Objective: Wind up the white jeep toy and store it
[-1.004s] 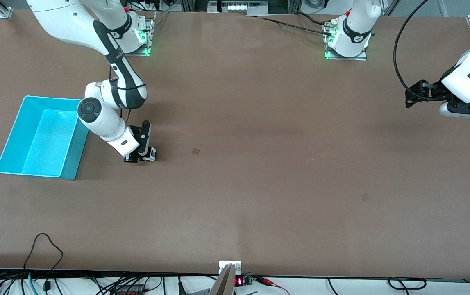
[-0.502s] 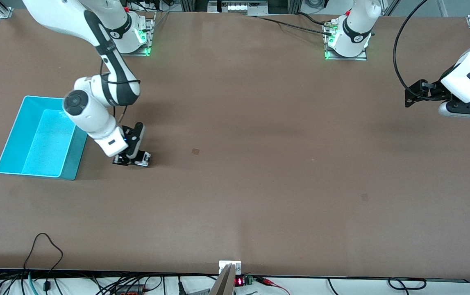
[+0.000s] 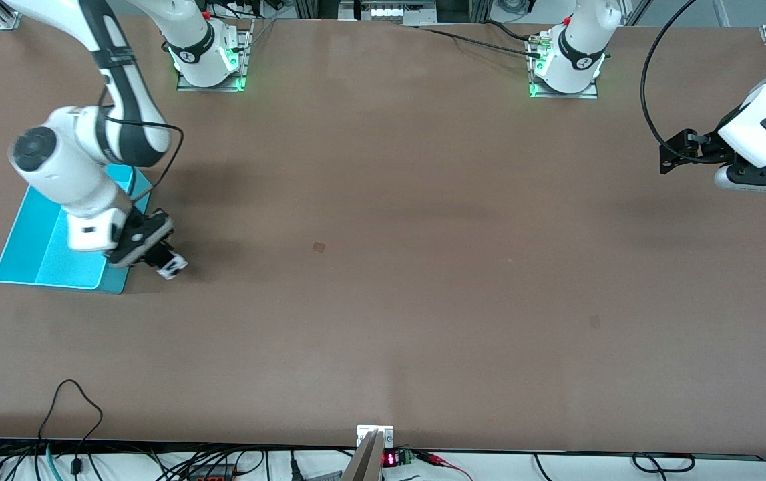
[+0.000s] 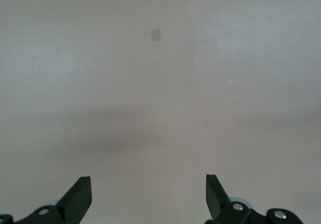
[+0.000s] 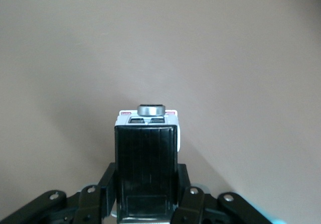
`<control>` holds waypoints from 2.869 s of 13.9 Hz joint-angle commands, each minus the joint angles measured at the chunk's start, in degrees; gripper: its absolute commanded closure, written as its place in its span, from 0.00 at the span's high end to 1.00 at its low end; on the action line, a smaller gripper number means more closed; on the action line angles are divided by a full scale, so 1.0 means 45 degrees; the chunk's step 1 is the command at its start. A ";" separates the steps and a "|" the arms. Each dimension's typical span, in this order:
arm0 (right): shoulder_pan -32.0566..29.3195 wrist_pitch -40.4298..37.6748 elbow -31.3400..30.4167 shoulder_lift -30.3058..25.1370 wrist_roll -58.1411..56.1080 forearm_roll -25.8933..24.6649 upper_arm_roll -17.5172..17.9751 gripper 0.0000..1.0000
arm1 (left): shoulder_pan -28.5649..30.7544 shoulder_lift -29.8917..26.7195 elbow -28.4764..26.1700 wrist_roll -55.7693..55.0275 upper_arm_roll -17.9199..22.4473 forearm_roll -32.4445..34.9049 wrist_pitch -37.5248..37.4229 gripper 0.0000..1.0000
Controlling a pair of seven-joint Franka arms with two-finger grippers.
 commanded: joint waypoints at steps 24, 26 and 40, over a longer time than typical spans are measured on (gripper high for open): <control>-0.1221 -0.2810 0.0667 0.2701 0.6559 -0.1238 -0.3606 0.03 | -0.0148 0.0009 0.0323 -0.0148 0.0089 -0.0051 -0.0613 1.00; -0.1240 -0.2789 0.0647 0.2954 0.6560 -0.1179 -0.3587 0.30 | -0.0148 0.0028 0.0342 -0.0129 0.0069 -0.0051 -0.0614 1.00; -0.0577 -0.3082 0.0823 -0.0264 0.5271 -0.1081 -0.3157 1.00 | -0.0167 0.0009 0.0342 -0.0266 -0.0009 -0.0071 -0.0887 1.00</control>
